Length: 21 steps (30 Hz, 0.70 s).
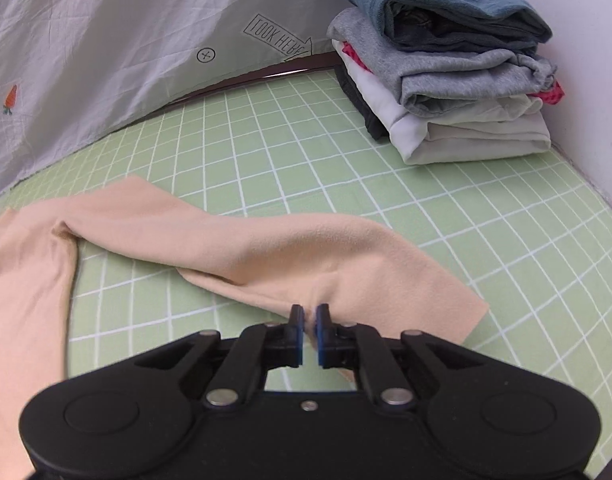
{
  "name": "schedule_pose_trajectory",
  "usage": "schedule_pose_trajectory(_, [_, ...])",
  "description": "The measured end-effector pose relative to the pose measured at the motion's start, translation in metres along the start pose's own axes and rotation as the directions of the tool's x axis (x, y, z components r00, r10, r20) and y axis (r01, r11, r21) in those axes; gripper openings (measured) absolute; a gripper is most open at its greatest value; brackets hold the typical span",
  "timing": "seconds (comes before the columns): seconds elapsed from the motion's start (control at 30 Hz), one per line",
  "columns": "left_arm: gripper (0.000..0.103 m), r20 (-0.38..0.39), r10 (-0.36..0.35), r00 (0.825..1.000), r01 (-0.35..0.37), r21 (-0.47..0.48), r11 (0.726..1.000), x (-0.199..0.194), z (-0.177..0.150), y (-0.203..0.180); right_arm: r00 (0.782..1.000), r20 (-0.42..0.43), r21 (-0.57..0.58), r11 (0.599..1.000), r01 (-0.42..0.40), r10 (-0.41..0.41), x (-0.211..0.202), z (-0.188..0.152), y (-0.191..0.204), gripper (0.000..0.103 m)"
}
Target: Fold clothes
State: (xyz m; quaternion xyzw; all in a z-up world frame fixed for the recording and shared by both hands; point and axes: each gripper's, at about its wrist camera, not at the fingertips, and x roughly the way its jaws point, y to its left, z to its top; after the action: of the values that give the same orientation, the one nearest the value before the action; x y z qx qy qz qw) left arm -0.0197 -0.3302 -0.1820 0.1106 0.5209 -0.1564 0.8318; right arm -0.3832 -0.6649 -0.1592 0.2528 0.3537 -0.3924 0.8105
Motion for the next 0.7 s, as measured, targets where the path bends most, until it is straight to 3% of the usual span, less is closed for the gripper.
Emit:
schedule_pose_trajectory(0.13, [0.103,-0.005,0.0,1.0,0.0,0.002,1.0,0.0,0.001,0.0,0.991,-0.004,0.165,0.978,-0.128,0.13,-0.022,-0.019,-0.008,0.006])
schedule_pose_trajectory(0.27, [0.103,-0.009,-0.003,1.0,0.003,0.007,1.0,-0.001,0.001,0.0,0.956,0.078,0.333,0.896,-0.294,0.284,-0.042,-0.029,-0.02,0.006])
schedule_pose_trajectory(0.33, [0.103,-0.009,-0.004,1.0,0.005,0.009,1.0,-0.001,0.001,0.001,0.945,0.092,0.354,0.877,-0.325,0.313,-0.044,-0.031,-0.024,0.006])
schedule_pose_trajectory(0.4, [0.103,-0.009,-0.006,1.0,0.006,0.011,1.0,-0.001,0.001,0.001,0.924,0.133,0.424,0.822,-0.38,0.358,-0.043,-0.036,-0.034,0.006])
schedule_pose_trajectory(0.57, [0.103,-0.001,-0.01,1.0,0.01,0.018,1.0,-0.001,-0.001,0.002,0.864,0.318,0.579,0.642,-0.503,0.389,-0.056,-0.05,-0.066,0.005])
schedule_pose_trajectory(0.67, [0.103,0.002,-0.01,1.0,0.01,0.017,1.0,-0.001,-0.002,0.001,0.89,0.265,0.497,0.739,-0.456,0.372,-0.062,-0.039,-0.063,0.005])
schedule_pose_trajectory(0.7, [0.103,0.003,-0.01,1.0,0.01,0.017,1.0,-0.001,-0.002,0.001,0.918,0.188,0.411,0.821,-0.396,0.349,-0.061,-0.034,-0.052,0.005])
